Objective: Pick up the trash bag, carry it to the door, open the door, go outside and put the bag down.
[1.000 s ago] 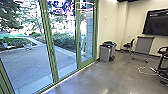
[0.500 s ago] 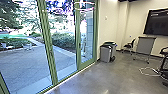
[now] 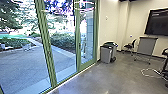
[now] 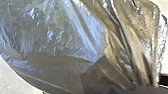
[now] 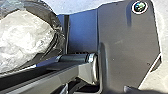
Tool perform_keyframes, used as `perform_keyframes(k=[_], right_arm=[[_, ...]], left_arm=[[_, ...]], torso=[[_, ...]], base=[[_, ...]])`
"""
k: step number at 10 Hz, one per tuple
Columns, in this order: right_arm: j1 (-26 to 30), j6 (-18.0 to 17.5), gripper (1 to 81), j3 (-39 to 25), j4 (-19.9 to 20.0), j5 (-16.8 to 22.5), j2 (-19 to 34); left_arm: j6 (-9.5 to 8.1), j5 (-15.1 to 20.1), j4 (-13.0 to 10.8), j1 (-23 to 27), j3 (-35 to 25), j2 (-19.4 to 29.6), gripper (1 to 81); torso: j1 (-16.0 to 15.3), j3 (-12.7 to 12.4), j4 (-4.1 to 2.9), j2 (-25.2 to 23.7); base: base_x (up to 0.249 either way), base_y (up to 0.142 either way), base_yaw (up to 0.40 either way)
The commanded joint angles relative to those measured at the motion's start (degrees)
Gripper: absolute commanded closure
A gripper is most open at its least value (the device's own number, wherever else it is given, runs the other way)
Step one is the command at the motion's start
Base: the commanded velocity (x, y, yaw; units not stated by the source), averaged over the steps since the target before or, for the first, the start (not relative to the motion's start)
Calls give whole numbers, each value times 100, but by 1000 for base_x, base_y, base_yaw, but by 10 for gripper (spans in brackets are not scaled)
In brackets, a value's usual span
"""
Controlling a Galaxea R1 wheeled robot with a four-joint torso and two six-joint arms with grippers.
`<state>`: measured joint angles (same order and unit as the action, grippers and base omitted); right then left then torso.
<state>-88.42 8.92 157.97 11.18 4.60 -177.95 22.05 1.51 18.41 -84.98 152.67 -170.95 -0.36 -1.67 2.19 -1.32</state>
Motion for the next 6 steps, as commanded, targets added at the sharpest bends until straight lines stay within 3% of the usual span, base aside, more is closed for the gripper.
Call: perform_keyframes(k=[1, 6], right_arm=[[329, 39, 10, -74, -46, 402, -112], [320, 39, 10, -74, -46, 402, -112]], left_arm=[[18, 306, -39, 372, -18, 25, 811], [18, 306, -48, 381, -18, 16, 811]], torso=[[-2, 0, 0, 2], [4, 0, 0, 0]], base=[[149, -75, 0], [149, -75, 0]])
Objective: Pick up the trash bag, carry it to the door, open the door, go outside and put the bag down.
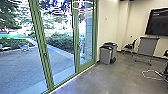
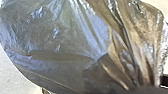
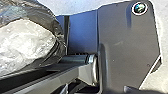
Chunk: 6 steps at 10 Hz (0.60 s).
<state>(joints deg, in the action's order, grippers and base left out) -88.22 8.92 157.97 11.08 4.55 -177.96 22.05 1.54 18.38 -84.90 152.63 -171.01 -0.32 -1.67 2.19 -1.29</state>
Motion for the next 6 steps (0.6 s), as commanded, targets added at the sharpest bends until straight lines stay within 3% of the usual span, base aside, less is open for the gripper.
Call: perform_keyframes(k=[1, 6], right_arm=[[300, 39, 10, -74, -36, 407, -111], [300, 39, 10, -74, -36, 407, -111]], left_arm=[[18, 303, -45, 372, -13, 23, 811], [18, 303, -45, 364, -13, 5, 811]], torso=[[0, 0, 0, 0], [2, 0, 0, 0]], base=[[149, -76, 0], [152, -77, 0]])
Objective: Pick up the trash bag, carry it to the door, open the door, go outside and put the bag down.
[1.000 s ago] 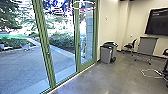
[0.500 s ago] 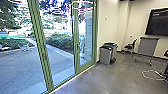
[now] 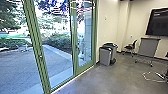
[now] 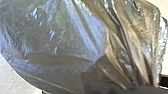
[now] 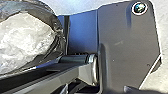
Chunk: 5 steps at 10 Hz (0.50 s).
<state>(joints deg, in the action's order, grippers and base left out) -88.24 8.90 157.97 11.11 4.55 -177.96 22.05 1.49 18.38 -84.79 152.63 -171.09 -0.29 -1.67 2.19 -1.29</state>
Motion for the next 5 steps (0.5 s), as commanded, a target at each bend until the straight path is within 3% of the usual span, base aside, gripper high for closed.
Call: perform_keyframes(k=[1, 5], right_arm=[[293, 42, 10, -74, -38, 407, -120], [258, 42, 10, -65, -38, 407, -102]], left_arm=[[18, 308, -45, 353, -13, 14, 811], [18, 308, -45, 361, -13, -22, 811]], torso=[[0, 0, 0, 0], [2, 0, 0, 0]], base=[[158, -77, 0], [172, -77, 0]])
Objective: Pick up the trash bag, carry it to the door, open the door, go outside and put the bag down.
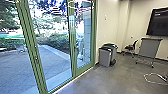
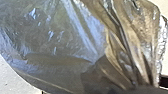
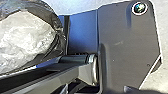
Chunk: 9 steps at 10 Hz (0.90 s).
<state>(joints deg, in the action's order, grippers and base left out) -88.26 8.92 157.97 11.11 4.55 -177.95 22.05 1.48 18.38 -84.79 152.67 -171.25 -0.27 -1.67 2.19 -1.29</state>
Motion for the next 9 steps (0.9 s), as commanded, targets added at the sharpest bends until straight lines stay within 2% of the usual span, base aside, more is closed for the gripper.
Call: perform_keyframes(k=[1, 9], right_arm=[[260, 48, 10, -65, -38, 407, -103], [286, 48, 10, -74, -47, 407, -112]], left_arm=[[27, 310, -54, 353, -18, -6, 811], [19, 310, -45, 361, -18, 3, 811]], torso=[[0, 0, 0, 0], [0, 0, 0, -2]], base=[[179, -68, 0], [179, 0, 0]])
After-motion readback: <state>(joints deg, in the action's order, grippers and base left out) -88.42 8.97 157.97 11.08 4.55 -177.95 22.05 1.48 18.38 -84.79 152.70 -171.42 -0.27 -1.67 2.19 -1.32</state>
